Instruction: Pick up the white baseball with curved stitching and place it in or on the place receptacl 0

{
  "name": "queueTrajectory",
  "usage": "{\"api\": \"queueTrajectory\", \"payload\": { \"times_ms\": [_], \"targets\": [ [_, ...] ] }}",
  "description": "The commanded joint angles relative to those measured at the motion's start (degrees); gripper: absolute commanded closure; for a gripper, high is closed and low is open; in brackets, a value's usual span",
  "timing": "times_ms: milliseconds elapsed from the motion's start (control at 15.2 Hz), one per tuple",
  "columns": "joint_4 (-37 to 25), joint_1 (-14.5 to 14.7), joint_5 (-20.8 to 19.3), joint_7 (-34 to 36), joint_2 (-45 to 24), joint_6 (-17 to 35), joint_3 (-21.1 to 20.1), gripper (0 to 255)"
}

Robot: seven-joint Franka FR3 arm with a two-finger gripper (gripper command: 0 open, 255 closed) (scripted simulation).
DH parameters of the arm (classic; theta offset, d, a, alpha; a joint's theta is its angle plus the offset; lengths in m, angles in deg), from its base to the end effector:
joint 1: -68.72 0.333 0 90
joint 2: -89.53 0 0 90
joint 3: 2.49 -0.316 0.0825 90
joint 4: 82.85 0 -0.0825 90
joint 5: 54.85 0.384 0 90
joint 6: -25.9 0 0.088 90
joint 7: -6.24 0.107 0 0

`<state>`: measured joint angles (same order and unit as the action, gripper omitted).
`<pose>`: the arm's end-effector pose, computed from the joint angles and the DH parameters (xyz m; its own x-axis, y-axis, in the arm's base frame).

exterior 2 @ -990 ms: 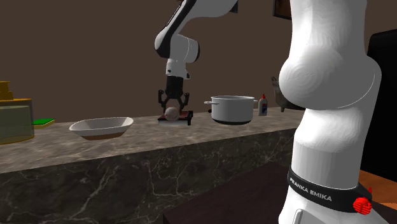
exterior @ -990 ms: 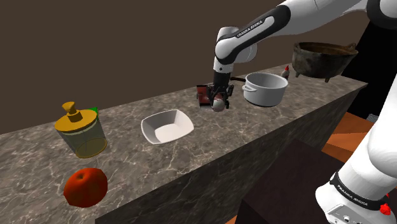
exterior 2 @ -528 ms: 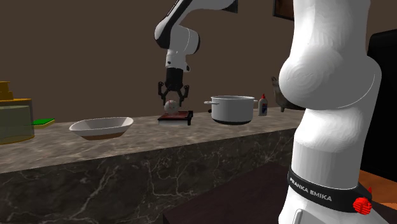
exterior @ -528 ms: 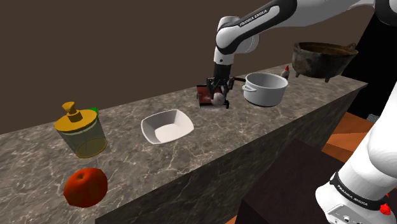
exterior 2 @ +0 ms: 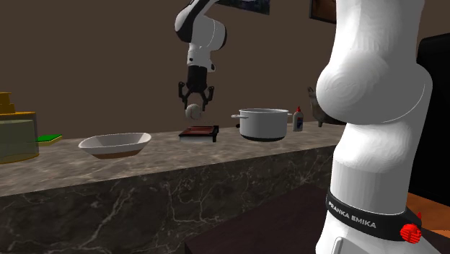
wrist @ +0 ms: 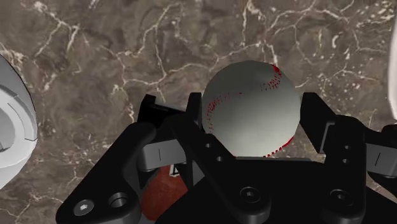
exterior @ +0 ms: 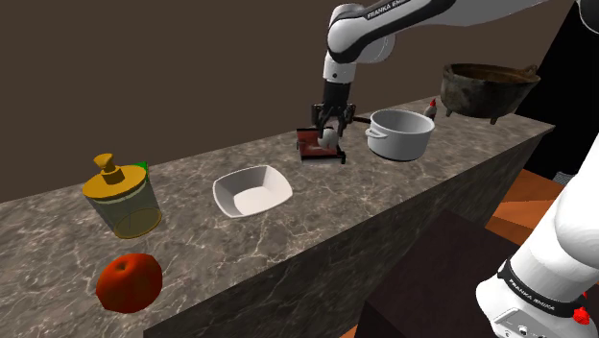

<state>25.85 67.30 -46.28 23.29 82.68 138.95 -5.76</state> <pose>0.5846 0.0275 0.4358 0.9450 -0.3152 -0.0871 -0.3241 -0.9383 -0.1210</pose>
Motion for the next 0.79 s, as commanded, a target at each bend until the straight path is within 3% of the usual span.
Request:
{"api": "queueTrajectory", "payload": {
  "times_ms": [0, 396, 726],
  "targets": [
    [-2.9, -0.5, -0.2, -0.6, -1.6, -1.4, 0.4, 255],
    [-20.4, -2.9, -0.7, -3.8, -13.7, -7.4, 2.0, 255],
    [-40.7, -5.0, -0.9, -5.7, -26.5, -15.1, 2.8, 255]
  ]
}}
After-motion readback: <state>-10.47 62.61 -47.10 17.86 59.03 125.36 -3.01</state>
